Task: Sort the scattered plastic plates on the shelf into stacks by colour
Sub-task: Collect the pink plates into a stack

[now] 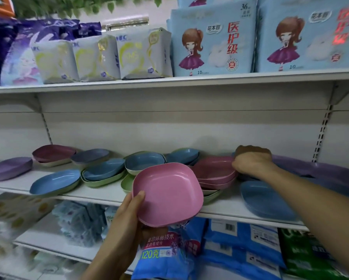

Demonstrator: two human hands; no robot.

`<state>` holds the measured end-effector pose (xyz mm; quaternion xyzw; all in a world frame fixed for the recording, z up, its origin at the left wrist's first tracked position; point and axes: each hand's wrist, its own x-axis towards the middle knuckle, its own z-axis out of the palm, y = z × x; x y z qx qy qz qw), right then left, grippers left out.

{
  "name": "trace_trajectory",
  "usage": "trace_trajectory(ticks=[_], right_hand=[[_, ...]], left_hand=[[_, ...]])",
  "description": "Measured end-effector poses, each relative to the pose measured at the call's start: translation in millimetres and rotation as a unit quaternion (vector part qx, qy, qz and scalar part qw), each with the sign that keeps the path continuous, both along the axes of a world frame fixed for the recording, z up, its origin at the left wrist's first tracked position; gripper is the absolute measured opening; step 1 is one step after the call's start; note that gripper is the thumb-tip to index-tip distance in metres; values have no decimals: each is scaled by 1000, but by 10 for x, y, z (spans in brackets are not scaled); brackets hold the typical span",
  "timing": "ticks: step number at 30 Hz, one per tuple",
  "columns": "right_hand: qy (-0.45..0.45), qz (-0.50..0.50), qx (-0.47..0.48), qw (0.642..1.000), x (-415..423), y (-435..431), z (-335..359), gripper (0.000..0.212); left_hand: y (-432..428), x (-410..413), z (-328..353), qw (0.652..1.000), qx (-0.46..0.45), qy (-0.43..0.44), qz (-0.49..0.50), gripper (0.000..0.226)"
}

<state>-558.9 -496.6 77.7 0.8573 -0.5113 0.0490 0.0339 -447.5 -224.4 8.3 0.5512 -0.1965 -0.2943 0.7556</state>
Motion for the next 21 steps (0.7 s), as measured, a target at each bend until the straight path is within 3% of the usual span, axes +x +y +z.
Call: trace_trajectory(ticks=[2,4,7,9,11,13,17,21], right_hand=[[-56,-5,14,998,-40,-27,59,8],[-159,-1,36,987,-109,-112,76,15],[-352,86,84,928,-219,-103,63,30],[-410,174,90,891,-239,91,65,37],[-388,248,97,882,-198,327,44,40],[-323,291,78,897,-122,500,-30,42],[-235,300,-32,924,-52,687,-115,44],[-204,301,-58,930,-39,722,-130,40]], left_hand=[[11,-13,26,1000,2,-1,-6,25],[22,-27,46,1000,3,-1,-7,27],[39,-64,55,1000,0,-7,-9,29],[43,-98,53,1000,-6,-17,-16,34],[36,-128,45,999,-4,-32,-20,40],[25,-152,32,999,-5,-39,-24,44],[38,-189,34,999,-12,-32,-42,51],[59,-217,51,998,-14,-25,-55,57]])
